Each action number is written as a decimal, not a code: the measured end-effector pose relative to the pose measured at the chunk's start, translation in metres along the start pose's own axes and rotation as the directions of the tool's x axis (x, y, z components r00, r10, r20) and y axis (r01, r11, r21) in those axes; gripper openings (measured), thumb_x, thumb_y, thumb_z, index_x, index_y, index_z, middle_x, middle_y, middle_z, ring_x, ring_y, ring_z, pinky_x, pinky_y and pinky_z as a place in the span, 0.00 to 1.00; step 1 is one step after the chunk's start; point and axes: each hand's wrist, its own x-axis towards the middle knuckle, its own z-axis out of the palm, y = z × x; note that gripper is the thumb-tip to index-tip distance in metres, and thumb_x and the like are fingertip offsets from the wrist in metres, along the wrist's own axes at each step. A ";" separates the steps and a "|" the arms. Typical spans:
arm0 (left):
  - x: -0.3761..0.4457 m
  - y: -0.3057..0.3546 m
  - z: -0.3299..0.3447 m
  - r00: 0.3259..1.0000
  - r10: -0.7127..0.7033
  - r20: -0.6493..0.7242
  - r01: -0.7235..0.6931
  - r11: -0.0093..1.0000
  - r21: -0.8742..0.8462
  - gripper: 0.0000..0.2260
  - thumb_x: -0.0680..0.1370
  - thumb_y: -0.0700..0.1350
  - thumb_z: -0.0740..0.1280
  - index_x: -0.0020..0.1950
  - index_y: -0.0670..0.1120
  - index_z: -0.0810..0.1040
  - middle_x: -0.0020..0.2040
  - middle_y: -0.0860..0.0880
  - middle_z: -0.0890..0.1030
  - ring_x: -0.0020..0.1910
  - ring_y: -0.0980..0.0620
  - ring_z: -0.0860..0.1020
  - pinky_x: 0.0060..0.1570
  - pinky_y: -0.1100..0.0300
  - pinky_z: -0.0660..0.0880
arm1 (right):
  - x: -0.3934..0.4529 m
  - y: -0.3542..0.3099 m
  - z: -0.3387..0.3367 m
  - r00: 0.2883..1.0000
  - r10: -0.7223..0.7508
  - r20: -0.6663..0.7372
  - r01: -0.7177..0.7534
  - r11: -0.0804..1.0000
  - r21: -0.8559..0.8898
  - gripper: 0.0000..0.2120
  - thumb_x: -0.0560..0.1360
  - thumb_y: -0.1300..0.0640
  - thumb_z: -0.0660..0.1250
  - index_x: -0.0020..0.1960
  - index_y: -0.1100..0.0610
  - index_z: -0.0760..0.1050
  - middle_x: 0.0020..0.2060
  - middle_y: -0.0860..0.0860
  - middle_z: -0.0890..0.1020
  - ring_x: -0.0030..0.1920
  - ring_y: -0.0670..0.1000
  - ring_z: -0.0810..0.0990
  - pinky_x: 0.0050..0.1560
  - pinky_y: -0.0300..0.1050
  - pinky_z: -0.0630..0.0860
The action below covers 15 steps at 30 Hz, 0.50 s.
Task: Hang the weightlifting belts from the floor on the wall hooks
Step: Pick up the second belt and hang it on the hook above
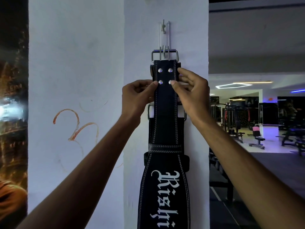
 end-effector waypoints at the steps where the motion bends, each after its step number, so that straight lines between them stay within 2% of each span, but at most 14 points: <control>1: -0.003 0.002 -0.001 1.000 -0.005 0.013 0.005 1.000 0.008 0.10 0.78 0.39 0.73 0.56 0.36 0.83 0.44 0.42 0.86 0.39 0.53 0.85 0.44 0.58 0.83 | -0.003 0.000 0.000 1.000 0.010 0.008 -0.010 1.000 -0.008 0.22 0.74 0.59 0.72 0.66 0.57 0.75 0.54 0.50 0.84 0.49 0.41 0.83 0.57 0.44 0.81; 4: -0.009 0.007 -0.007 0.998 -0.018 0.054 0.015 0.998 0.055 0.12 0.77 0.37 0.72 0.60 0.37 0.81 0.48 0.38 0.86 0.45 0.48 0.85 0.52 0.51 0.84 | -0.009 -0.004 0.001 0.999 0.035 0.024 -0.034 0.998 -0.049 0.22 0.74 0.60 0.71 0.68 0.56 0.74 0.56 0.53 0.84 0.51 0.45 0.84 0.57 0.48 0.81; 6: -0.014 0.009 -0.013 0.997 -0.034 0.065 0.029 0.996 0.083 0.14 0.77 0.37 0.72 0.62 0.37 0.80 0.49 0.37 0.86 0.46 0.46 0.85 0.55 0.48 0.84 | -0.013 -0.007 0.000 0.998 0.055 0.034 -0.052 0.996 -0.067 0.23 0.74 0.64 0.70 0.68 0.56 0.74 0.57 0.54 0.83 0.51 0.45 0.83 0.57 0.45 0.81; 10: -0.044 0.009 -0.019 0.995 -0.094 0.030 0.090 0.990 0.106 0.14 0.78 0.40 0.71 0.64 0.41 0.79 0.50 0.44 0.86 0.45 0.50 0.85 0.53 0.53 0.84 | -0.036 -0.016 -0.007 0.998 0.056 0.006 -0.055 0.994 -0.093 0.20 0.75 0.68 0.67 0.65 0.57 0.76 0.54 0.47 0.82 0.52 0.44 0.82 0.52 0.30 0.77; 13: -0.075 0.003 -0.033 0.994 -0.105 -0.001 0.103 0.970 0.219 0.13 0.79 0.44 0.69 0.63 0.47 0.80 0.53 0.47 0.86 0.47 0.51 0.86 0.56 0.51 0.83 | -0.067 -0.020 -0.013 0.995 0.074 -0.065 -0.082 0.988 -0.128 0.17 0.76 0.65 0.64 0.64 0.58 0.77 0.56 0.50 0.83 0.53 0.44 0.82 0.53 0.32 0.79; 15: -0.098 0.007 -0.042 0.998 -0.068 -0.008 0.067 0.936 0.346 0.13 0.79 0.45 0.68 0.63 0.49 0.80 0.54 0.50 0.86 0.50 0.53 0.85 0.57 0.51 0.82 | -0.089 -0.026 -0.022 0.995 0.084 -0.044 -0.090 0.982 -0.168 0.15 0.77 0.64 0.63 0.63 0.59 0.78 0.56 0.52 0.83 0.54 0.43 0.81 0.51 0.30 0.79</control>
